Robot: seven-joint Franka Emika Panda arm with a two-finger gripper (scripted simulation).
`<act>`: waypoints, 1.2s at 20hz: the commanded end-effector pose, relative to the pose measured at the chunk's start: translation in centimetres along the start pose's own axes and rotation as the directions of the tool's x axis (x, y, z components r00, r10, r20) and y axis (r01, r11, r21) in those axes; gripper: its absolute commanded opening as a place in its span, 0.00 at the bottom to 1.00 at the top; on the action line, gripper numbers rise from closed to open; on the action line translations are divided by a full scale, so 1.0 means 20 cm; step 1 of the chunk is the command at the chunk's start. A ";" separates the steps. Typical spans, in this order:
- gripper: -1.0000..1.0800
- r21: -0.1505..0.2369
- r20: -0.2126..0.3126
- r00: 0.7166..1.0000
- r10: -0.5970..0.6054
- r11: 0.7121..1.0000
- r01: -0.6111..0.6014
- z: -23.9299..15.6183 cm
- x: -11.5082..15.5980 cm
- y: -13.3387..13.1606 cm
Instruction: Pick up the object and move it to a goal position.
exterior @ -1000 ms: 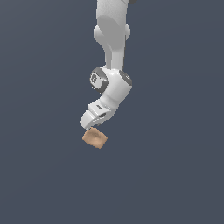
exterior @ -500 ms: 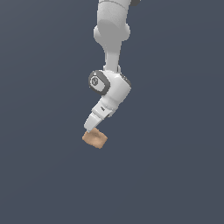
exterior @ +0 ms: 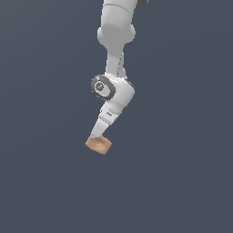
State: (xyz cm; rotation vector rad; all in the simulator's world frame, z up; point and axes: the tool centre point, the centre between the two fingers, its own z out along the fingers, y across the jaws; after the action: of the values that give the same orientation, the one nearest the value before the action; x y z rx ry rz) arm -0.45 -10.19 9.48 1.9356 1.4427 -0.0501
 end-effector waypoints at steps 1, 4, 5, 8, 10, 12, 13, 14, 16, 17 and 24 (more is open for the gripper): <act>0.81 -0.008 -0.001 1.000 -0.029 1.000 0.029 0.01 0.00 -0.01; 0.81 -0.013 -0.002 0.999 -0.048 0.999 0.048 0.01 0.00 -0.01; 0.81 -0.014 -0.002 0.999 -0.052 0.999 0.052 0.01 0.00 -0.02; 0.81 -0.014 -0.002 0.999 -0.050 0.999 0.050 0.01 0.00 -0.02; 0.81 -0.014 -0.002 0.999 -0.050 0.999 0.050 0.01 0.00 -0.02; 0.81 -0.014 -0.002 0.999 -0.051 0.999 0.051 0.03 0.00 -0.02; 0.81 -0.014 -0.002 0.999 -0.051 0.999 0.051 0.04 0.00 -0.02; 0.81 -0.014 -0.002 0.999 -0.052 0.999 0.052 0.06 0.00 -0.02; 0.81 -0.014 -0.003 0.999 -0.054 0.998 0.053 0.10 0.00 -0.02; 0.81 -0.014 -0.003 0.999 -0.054 0.998 0.054 0.11 0.00 -0.02; 0.81 -0.015 -0.003 0.998 -0.055 0.998 0.055 0.16 0.00 -0.01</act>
State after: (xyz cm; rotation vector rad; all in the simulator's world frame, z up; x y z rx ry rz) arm 0.39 -11.93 6.96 1.8855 1.4942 -0.0632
